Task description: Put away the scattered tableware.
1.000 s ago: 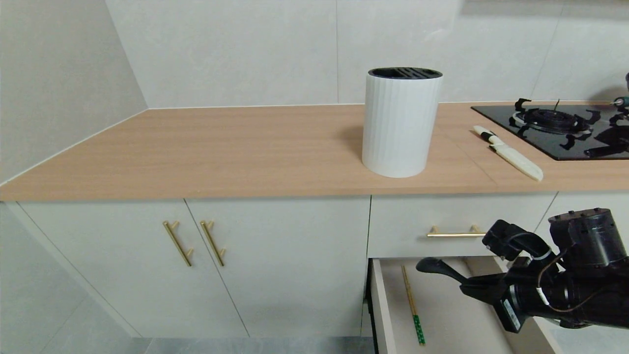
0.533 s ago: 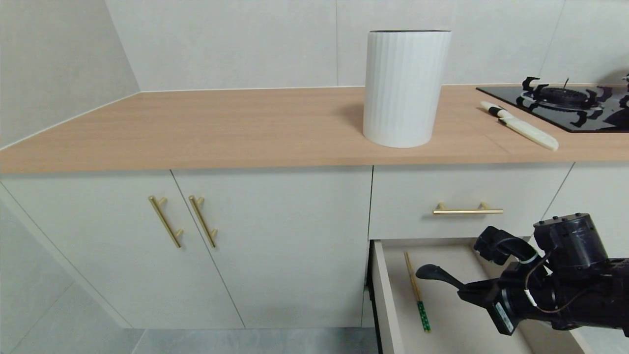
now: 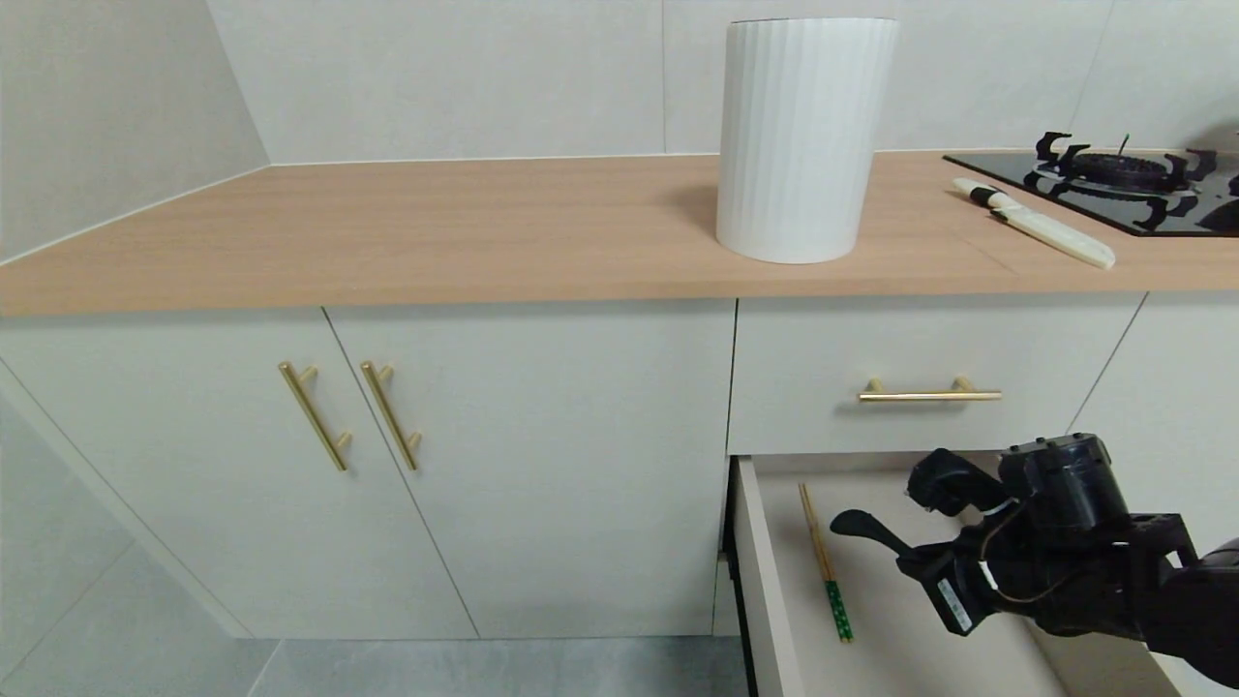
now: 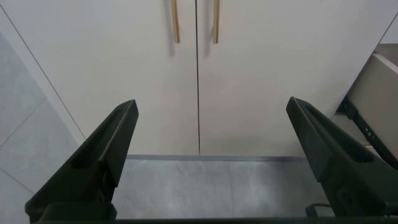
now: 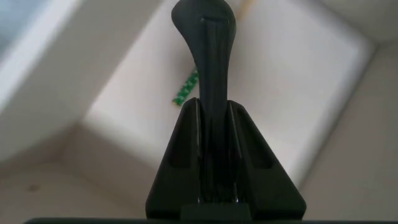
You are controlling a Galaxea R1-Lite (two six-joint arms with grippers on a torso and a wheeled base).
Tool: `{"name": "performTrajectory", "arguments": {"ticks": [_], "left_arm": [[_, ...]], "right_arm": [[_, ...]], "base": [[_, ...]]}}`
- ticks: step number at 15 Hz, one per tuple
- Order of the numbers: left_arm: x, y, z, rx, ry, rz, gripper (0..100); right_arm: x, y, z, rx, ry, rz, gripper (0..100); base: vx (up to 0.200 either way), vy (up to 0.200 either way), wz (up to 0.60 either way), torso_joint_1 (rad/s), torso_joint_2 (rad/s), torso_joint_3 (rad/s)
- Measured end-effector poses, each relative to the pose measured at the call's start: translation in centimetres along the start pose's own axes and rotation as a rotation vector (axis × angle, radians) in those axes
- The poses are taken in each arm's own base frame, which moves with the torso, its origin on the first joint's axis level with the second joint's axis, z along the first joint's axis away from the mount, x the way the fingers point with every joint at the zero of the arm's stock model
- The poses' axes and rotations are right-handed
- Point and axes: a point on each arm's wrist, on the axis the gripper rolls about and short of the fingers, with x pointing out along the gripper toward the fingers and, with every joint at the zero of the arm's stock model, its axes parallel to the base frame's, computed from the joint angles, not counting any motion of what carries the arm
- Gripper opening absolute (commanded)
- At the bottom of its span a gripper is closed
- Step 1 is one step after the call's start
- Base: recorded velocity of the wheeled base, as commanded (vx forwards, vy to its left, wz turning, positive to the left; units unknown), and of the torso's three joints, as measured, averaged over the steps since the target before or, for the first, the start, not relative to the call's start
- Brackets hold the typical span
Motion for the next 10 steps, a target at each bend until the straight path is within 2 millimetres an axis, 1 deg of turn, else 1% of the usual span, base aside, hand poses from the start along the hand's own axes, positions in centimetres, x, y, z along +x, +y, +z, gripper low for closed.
{"name": "performTrajectory", "arguments": {"ticks": [3, 7, 9, 10], "left_arm": [[0.0, 0.0, 0.0, 0.0, 0.0, 0.0, 100], [0.0, 0.0, 0.0, 0.0, 0.0, 0.0, 100], [0.0, 0.0, 0.0, 0.0, 0.0, 0.0, 100], [0.0, 0.0, 0.0, 0.001, 0.0, 0.0, 100]], "right_arm": [[2.4, -0.3, 0.4, 0.123, 0.033, -0.051, 0], [6.7, -1.0, 1.0, 0.264, 0.077, -0.204, 0], [8.6, -1.2, 0.6, 0.296, 0.095, -0.234, 0], [9.3, -1.4, 0.4, 0.313, 0.104, -0.239, 0]], "base": [[0.0, 0.0, 0.0, 0.0, 0.0, 0.0], [0.0, 0.0, 0.0, 0.0, 0.0, 0.0], [0.0, 0.0, 0.0, 0.0, 0.0, 0.0], [0.0, 0.0, 0.0, 0.0, 0.0, 0.0]]}}
